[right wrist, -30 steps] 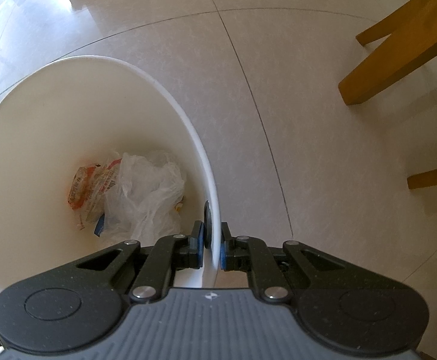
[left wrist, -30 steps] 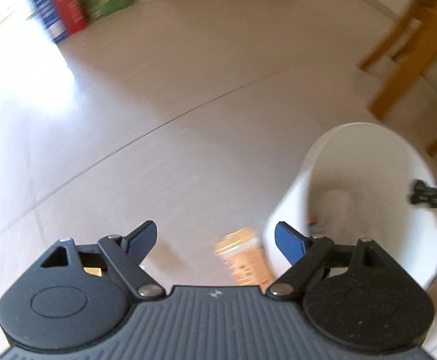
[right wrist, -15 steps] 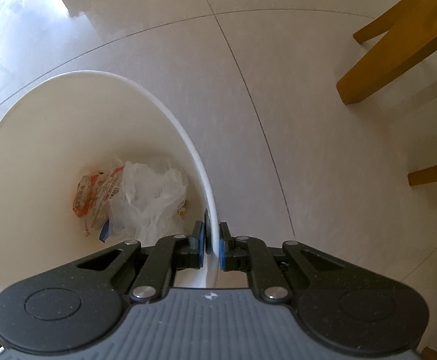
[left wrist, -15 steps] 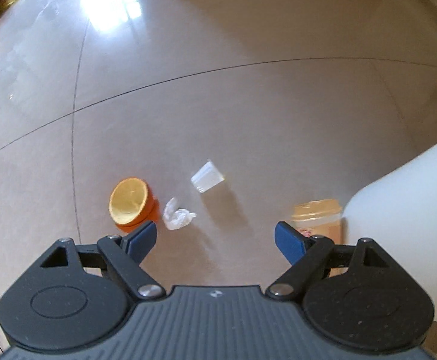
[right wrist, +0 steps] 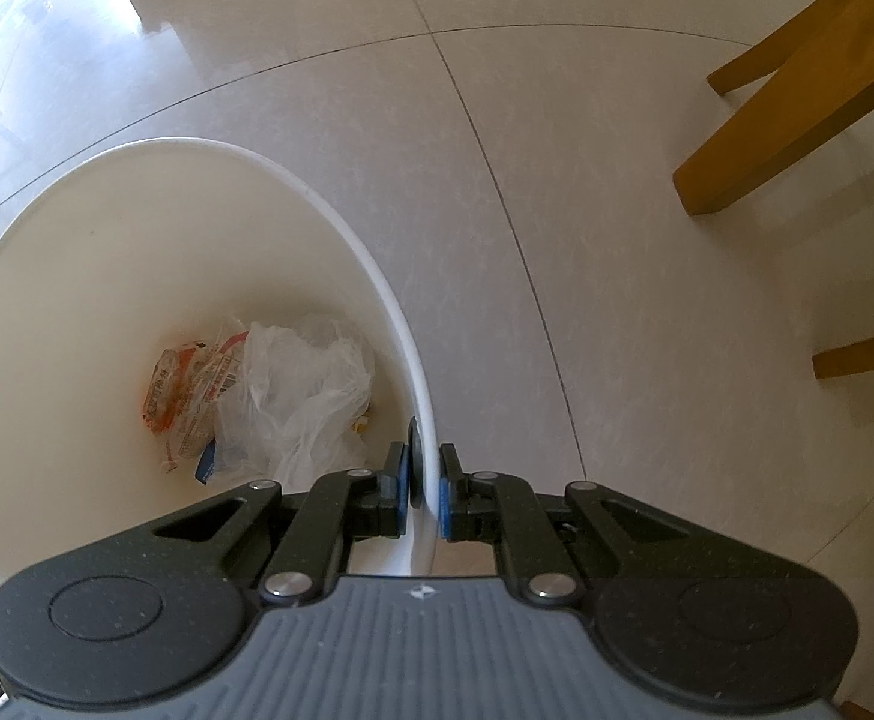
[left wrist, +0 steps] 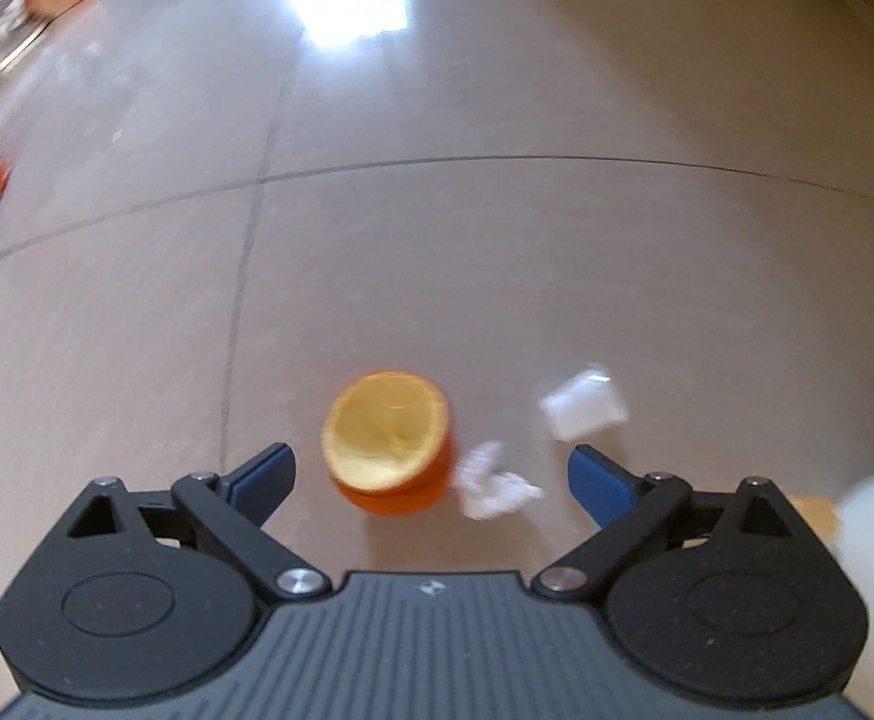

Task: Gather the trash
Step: 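Return the left tool to the pile and grasp the orange peel half, then carry the orange peel over the bucket and open the left tool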

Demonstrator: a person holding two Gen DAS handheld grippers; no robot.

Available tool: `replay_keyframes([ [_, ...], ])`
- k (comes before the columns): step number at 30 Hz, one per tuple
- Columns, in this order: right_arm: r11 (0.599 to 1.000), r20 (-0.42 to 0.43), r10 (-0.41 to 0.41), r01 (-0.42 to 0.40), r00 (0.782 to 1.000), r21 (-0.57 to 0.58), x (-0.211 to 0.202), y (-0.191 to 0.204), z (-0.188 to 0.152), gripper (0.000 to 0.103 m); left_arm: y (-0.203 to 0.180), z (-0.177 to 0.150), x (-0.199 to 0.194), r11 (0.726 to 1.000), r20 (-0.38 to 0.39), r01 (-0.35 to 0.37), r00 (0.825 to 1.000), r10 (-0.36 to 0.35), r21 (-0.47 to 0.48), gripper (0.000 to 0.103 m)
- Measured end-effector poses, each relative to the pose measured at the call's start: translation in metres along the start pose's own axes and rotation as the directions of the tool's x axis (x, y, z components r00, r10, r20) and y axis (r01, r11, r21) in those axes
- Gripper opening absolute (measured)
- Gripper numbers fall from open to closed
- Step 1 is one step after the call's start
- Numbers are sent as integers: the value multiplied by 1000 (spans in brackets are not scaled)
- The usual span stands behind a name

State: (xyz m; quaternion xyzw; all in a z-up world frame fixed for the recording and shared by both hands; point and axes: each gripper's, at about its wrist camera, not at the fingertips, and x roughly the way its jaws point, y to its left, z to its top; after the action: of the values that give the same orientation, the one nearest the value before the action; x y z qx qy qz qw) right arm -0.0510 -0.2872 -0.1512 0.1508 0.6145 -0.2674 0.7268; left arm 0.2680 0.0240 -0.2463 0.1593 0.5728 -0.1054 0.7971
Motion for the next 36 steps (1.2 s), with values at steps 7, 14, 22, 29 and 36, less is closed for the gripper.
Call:
replay_keyframes([
  [7,1000,-1,2,-2,1000,-3,0,0,1,11,27,2,50,986,-59,35,997,-45,-164,97],
  [14,1000,-5,1,-1,1000,2,0,-1,1,11,27,10,81,975,-89,23,995,-44,-223,97],
  [22,1000,-6,4,-4,1000,0,0,0,1,11,22,10,92,980,-84,-37,996,21,-193,82],
  [29,1000,-5,0,0,1000,-2,0,0,1,12,21,6,91,980,-79,-23,997,8,-199,74],
  [36,1000,-3,-2,2,1000,-5,1,0,1,12,21,5,76,987,-89,-49,995,35,-151,70],
])
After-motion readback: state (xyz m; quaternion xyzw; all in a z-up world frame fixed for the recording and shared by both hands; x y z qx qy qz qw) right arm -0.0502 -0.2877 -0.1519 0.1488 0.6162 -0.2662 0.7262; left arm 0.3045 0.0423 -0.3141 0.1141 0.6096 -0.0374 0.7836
